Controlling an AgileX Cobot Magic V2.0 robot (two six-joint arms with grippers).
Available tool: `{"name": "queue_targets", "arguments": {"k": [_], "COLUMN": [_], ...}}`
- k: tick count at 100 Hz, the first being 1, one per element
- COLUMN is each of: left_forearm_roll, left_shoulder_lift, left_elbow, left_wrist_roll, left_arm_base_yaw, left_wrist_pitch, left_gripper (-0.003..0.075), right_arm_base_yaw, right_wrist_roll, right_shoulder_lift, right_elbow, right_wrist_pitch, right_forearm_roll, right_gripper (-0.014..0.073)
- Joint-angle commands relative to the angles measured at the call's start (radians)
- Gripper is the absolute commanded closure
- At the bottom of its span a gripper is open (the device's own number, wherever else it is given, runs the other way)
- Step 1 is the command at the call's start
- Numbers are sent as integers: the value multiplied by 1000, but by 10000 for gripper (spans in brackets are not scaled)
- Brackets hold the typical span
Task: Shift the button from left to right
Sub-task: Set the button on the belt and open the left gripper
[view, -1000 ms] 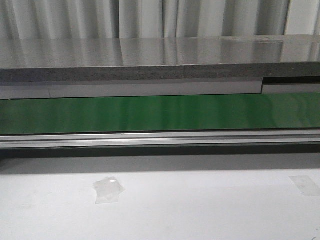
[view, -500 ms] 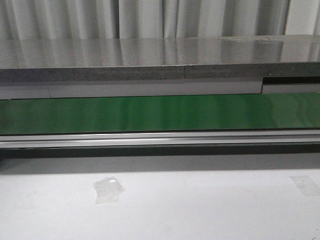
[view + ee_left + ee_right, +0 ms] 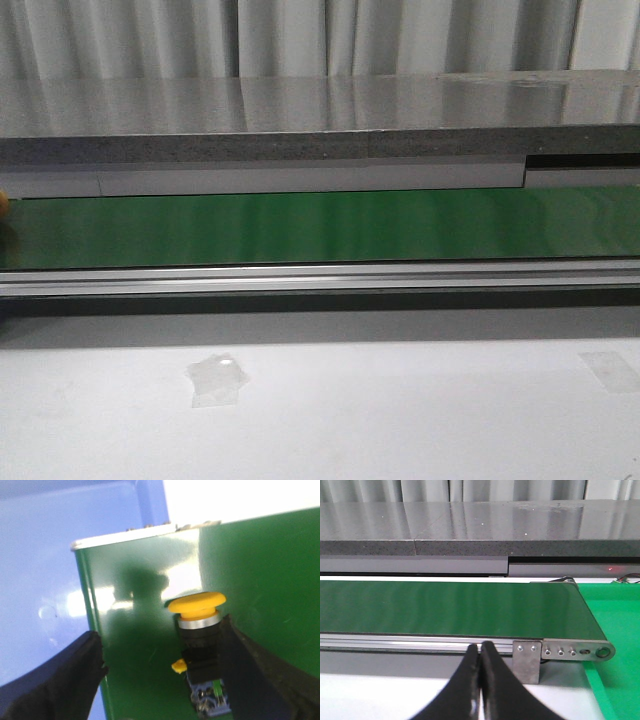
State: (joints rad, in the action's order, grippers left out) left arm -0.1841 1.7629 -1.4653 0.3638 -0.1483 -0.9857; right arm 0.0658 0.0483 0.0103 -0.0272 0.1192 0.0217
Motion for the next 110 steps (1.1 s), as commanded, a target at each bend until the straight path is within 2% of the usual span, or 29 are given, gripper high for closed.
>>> {"name": "queue_targets", "arguments": {"k": [1,10,27,45,86,110], "left_forearm_roll": [-49,-88,-255,-361,-389,-449], "left_shoulder_lift": [-108,-166,-303,-484,-944,-1174], "left_elbow": [-36,-29,49,198,572,779], "left_wrist_roll": [5,23,159,227,243,277], "left_arm_base_yaw": [6,6,6,6,6,6], "left_wrist_pitch": [30,41,102,241,551,611], "left_gripper": [246,246,246,246,246,246], "right_arm_base_yaw": [-1,-1,-1,-1,-1,-1], "right_wrist_roll": [-4,-4,-4,-4,-4,-4], "right_shoulder_lift": [18,18,18,18,18,18], "right_elbow": [15,15,15,15,15,15], "right_wrist_pitch": [-84,-84,-84,-84,-84,-84], "right_forearm_roll": [4,4,4,4,4,4], "right_gripper": [662,662,662,662,662,662]}}
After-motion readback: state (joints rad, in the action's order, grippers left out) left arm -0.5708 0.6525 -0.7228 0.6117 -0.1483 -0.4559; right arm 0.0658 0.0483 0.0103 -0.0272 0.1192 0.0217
